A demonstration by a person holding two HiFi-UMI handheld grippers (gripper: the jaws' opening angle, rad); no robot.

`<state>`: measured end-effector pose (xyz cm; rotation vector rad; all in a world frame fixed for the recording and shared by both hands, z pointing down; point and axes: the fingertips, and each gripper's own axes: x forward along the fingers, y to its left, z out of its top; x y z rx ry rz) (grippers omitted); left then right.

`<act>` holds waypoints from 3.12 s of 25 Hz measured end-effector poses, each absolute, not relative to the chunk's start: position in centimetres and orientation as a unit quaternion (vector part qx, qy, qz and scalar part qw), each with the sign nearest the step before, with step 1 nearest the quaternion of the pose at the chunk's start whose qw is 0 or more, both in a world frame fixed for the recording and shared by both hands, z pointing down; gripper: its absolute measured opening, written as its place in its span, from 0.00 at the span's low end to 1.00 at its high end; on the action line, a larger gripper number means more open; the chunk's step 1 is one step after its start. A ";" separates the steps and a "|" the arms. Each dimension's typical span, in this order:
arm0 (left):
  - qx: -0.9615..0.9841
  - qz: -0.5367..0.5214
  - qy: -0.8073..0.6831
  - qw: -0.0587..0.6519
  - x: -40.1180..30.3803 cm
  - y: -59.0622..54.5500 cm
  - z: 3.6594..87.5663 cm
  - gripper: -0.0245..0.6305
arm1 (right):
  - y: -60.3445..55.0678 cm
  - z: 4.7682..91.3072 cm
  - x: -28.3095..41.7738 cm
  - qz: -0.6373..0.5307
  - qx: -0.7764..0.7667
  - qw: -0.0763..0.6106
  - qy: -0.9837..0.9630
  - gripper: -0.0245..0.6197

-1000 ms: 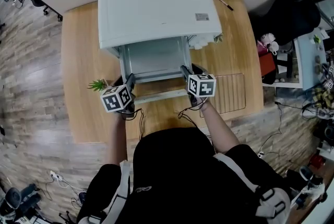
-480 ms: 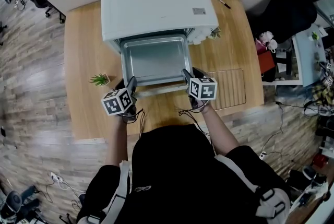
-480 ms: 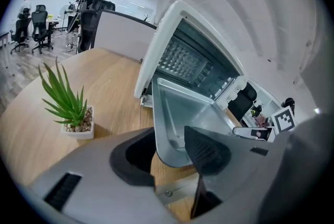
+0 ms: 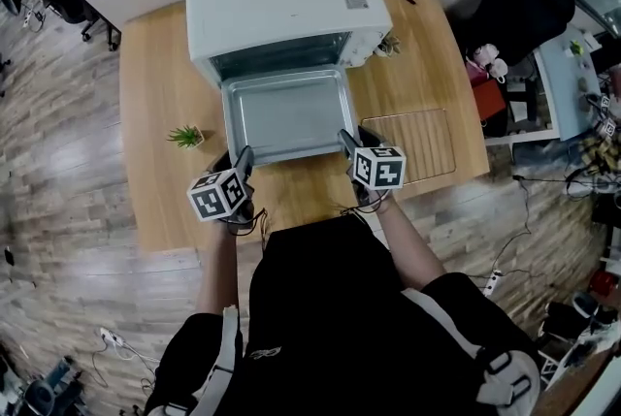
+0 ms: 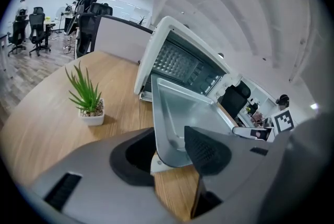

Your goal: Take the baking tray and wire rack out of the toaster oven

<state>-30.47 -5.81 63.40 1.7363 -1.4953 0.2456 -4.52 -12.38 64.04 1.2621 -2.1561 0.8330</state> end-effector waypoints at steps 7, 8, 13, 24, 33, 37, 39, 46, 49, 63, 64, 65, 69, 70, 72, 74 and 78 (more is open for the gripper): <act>0.689 0.097 -0.596 0.400 -28.7 -3.3 63.0 0.32 | -9.9 63.0 -2.7 0.289 0.477 0.247 -0.793 0.29; 0.690 0.097 -0.594 0.401 -28.2 -3.1 63.0 0.31 | -9.7 62.9 -2.1 0.289 0.480 0.243 -0.792 0.28; 0.691 0.097 -0.590 0.407 -25.0 -2.4 63.2 0.32 | -9.1 63.4 1.1 0.299 0.475 0.237 -0.793 0.28; 0.696 0.118 -0.589 0.394 -14.5 -3.0 62.5 0.32 | -9.0 63.6 11.8 0.308 0.479 0.220 -0.792 0.28; 0.706 0.132 -0.567 0.403 -3.7 -4.3 63.5 0.32 | -9.0 64.0 22.9 0.315 0.501 0.218 -0.776 0.28; 0.711 0.133 -0.559 0.404 0.7 -4.6 64.1 0.32 | -8.8 64.7 27.3 0.319 0.507 0.219 -0.770 0.28; 0.710 0.132 -0.559 0.408 2.7 -4.5 64.6 0.32 | -8.7 65.1 29.3 0.321 0.508 0.223 -0.768 0.28; 0.690 0.126 -0.571 0.427 7.6 -3.3 66.7 0.32 | -8.8 67.0 34.1 0.329 0.487 0.235 -0.774 0.28; 0.674 0.131 -0.580 0.438 8.1 -2.7 67.9 0.32 | -8.8 68.3 34.5 0.338 0.476 0.247 -0.774 0.28; 0.631 0.159 -0.599 0.466 7.6 -2.6 72.6 0.32 | -9.6 72.1 34.0 0.338 0.477 0.286 -0.759 0.27; 0.630 0.159 -0.598 0.469 7.7 -2.6 72.9 0.32 | -9.5 72.2 33.9 0.338 0.477 0.290 -0.758 0.27; 0.630 0.161 -0.597 0.470 7.7 -2.5 73.1 0.32 | -9.4 72.4 33.9 0.340 0.476 0.293 -0.756 0.28; 0.641 0.193 -0.598 0.441 7.3 -2.4 72.9 0.33 | -9.3 72.7 33.9 0.340 0.482 0.290 -0.754 0.34; 0.644 0.201 -0.601 0.430 6.9 -2.4 72.7 0.34 | -9.3 72.6 33.9 0.334 0.486 0.290 -0.754 0.37; 0.645 0.208 -0.604 0.419 5.9 -2.1 72.3 0.36 | -9.1 72.2 34.1 0.322 0.495 0.293 -0.752 0.43; 0.647 0.207 -0.602 0.419 5.3 -1.8 71.8 0.36 | -8.8 71.5 33.9 0.307 0.502 0.294 -0.753 0.42; 0.674 0.225 -0.568 0.416 5.5 -1.0 70.9 0.32 | -7.6 69.5 31.7 0.285 0.500 0.285 -0.767 0.26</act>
